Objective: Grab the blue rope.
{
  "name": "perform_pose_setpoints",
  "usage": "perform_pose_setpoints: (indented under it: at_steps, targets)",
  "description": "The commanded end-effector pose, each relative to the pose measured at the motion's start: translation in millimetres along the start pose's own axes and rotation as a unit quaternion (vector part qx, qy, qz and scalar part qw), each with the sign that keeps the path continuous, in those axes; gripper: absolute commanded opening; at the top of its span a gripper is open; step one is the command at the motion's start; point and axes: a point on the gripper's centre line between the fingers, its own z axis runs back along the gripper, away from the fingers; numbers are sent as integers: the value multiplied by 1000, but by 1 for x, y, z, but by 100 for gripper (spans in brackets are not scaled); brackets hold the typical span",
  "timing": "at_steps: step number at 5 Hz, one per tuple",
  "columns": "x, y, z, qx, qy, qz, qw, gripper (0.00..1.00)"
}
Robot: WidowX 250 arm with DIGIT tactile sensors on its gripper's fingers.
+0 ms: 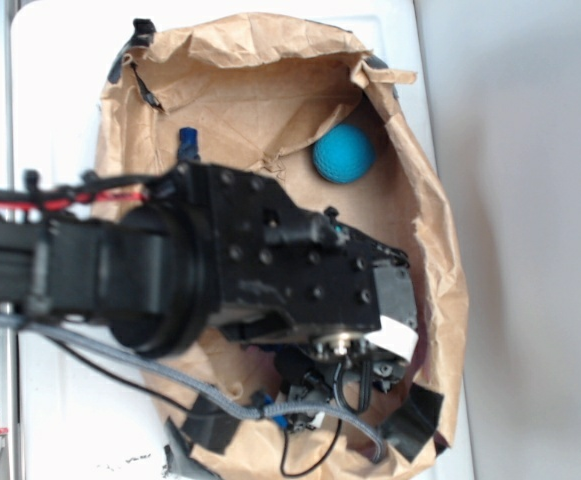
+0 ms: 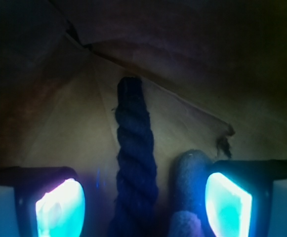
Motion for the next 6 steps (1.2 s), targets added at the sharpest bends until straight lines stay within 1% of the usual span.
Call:
perform_pose_setpoints:
  at_steps: [1, 2, 3, 4, 5, 6]
  targets:
    - [15, -6, -15, 13, 15, -4, 1000, 100]
    - [21, -3, -20, 26, 12, 16, 999, 0]
    - [23, -1, -15, 27, 4, 26, 999, 0]
    - [29, 5, 6, 8, -3, 34, 999, 0]
    - [31, 14, 46, -40, -8, 40, 998, 0]
    - [25, 20, 86, -82, -8, 31, 996, 0]
